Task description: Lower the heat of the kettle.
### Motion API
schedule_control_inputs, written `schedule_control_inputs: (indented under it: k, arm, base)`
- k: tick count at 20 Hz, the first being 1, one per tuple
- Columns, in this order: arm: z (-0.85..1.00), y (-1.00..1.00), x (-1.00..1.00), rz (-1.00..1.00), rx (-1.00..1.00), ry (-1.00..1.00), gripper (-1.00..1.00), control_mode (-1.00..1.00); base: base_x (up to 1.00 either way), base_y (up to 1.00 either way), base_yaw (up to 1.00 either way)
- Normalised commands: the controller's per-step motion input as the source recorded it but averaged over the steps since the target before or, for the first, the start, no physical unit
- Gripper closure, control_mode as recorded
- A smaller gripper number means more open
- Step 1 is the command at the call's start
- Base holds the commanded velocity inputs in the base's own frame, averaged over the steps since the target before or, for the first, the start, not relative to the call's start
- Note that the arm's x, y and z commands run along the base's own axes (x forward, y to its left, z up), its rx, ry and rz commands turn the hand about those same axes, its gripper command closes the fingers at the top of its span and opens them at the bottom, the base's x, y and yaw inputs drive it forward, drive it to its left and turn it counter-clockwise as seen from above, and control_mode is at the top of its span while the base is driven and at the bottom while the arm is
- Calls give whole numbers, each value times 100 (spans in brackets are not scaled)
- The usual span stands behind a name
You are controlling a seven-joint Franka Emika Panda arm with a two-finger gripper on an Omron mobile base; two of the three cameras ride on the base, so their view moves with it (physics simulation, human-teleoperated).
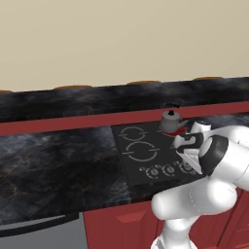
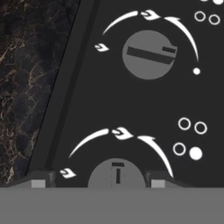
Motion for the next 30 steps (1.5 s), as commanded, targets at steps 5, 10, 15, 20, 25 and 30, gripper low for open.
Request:
schedule_control_inputs:
  k: [5,10,15,20,25,30]
  arm:
    - [-20,8,0,0,0,0,100,-100]
    - [-6,20,0,0,-1,0,100,-100]
    - [0,12,0,-1,0,0,100,-100]
    - [0,9,-1,-8,0,0,100,-100]
    - [0,4,-5,-20,0,0,100,-100]
    - [-1,4,-4,-25,0,0,100,-100]
  base:
    - [0,0,0]
    - [0,0,0]
    - [0,0,0]
    - [0,0,0]
    - [0,0,0]
    - [0,0,0]
